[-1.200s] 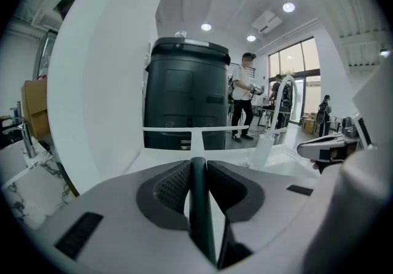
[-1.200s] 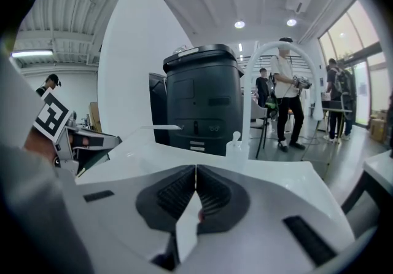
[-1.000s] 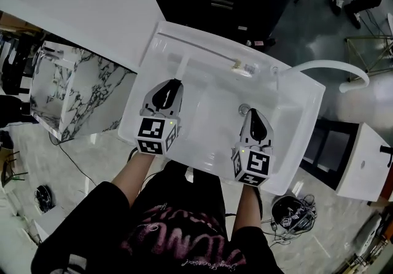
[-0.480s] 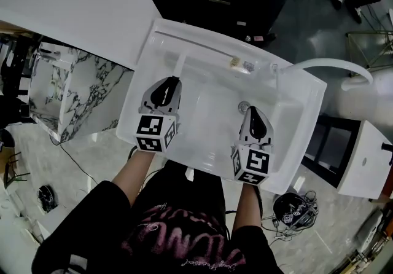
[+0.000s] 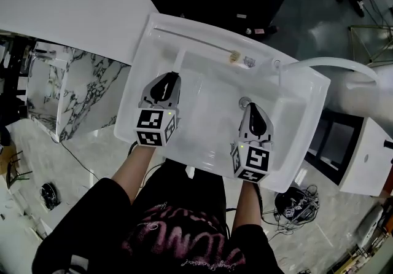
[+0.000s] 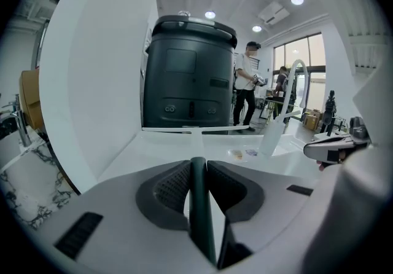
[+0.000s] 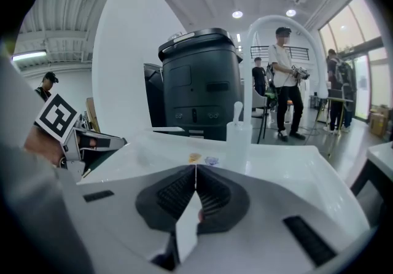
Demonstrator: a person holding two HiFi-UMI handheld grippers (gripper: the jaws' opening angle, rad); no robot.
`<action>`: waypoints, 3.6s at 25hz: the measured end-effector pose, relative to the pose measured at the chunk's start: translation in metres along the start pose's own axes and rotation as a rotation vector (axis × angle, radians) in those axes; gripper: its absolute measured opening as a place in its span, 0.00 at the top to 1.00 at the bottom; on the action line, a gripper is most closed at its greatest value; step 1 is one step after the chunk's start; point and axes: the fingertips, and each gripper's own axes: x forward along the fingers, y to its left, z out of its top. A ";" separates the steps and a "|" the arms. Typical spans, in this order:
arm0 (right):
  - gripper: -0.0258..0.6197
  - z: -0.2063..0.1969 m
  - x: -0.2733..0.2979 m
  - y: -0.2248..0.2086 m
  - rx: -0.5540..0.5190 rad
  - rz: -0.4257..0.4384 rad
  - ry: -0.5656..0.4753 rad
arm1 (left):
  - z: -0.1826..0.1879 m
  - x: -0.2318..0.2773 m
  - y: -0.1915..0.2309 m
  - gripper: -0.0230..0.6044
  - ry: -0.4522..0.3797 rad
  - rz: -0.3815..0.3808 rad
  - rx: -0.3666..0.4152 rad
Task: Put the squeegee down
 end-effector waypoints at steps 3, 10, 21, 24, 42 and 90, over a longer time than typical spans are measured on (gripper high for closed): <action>0.93 -0.002 0.004 0.002 0.000 0.003 0.006 | -0.007 0.008 0.003 0.82 0.016 -0.002 0.001; 0.93 -0.008 0.013 0.000 0.001 -0.004 0.019 | -0.021 0.026 0.006 0.82 0.049 0.003 0.001; 0.93 -0.023 0.019 -0.002 0.008 -0.002 0.046 | -0.041 0.037 0.004 0.82 0.090 0.002 0.002; 0.93 -0.027 0.021 -0.003 0.010 0.000 0.055 | -0.045 0.039 0.004 0.82 0.101 0.004 0.005; 0.93 -0.045 0.021 -0.009 0.019 -0.004 0.086 | -0.060 0.048 0.004 0.82 0.136 0.009 0.003; 0.93 -0.036 0.004 -0.002 0.004 -0.001 0.056 | -0.040 0.023 0.005 0.95 0.062 0.029 0.039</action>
